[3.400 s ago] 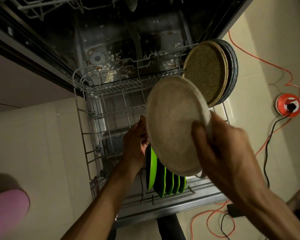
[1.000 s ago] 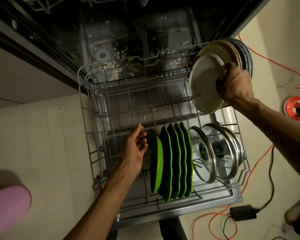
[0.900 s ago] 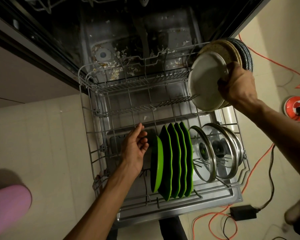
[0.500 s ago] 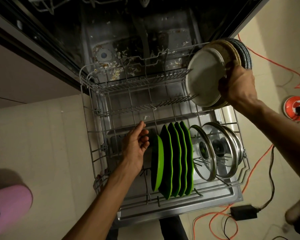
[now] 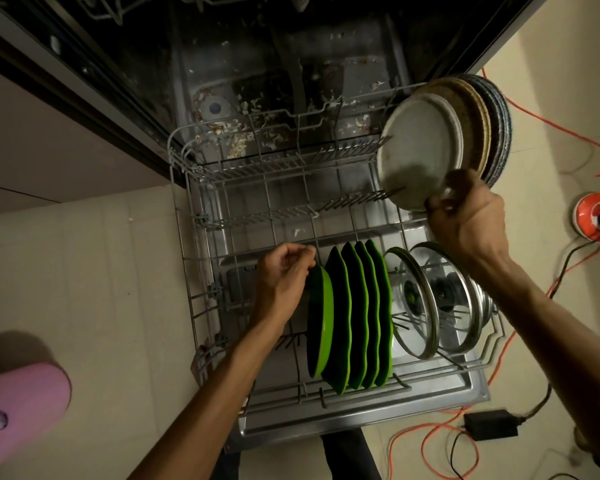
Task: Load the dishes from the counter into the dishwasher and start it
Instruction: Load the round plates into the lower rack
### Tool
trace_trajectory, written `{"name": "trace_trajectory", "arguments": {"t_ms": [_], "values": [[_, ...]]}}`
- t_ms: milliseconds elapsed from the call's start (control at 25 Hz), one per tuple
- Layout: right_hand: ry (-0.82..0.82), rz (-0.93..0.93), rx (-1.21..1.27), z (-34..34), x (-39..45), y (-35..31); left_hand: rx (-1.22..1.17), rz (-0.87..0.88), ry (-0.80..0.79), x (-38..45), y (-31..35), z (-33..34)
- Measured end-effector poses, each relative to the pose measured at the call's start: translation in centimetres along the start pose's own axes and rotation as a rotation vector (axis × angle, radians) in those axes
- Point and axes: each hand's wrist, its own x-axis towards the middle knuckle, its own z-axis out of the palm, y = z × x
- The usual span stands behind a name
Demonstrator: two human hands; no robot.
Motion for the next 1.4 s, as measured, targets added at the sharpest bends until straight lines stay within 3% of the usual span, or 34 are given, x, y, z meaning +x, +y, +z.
{"name": "trace_trajectory", "arguments": {"t_ms": [280, 400, 680, 960, 1400], "values": [[-0.211, -0.243, -0.084, 2.6, -5.5, -5.0, 0.482, 0.505, 0.124, -1.5, 1.9, -1.4], [-0.228, -0.297, -0.096, 2.8, -6.5, -7.1, 0.586, 0.595, 0.155, -2.3, 3.4, -2.9], [-0.251, -0.342, -0.139, 1.5, -8.8, -13.8, 0.650, 0.705, 0.193, -5.5, 8.0, -6.8], [-0.215, -0.369, -0.013, -0.8, -12.7, -20.1, 0.620, 0.654, 0.190, -10.0, 12.2, -10.7], [-0.207, -0.477, -0.067, -7.6, -17.8, -30.0, 0.623, 0.684, 0.271, -18.7, 19.0, -18.0]]}}
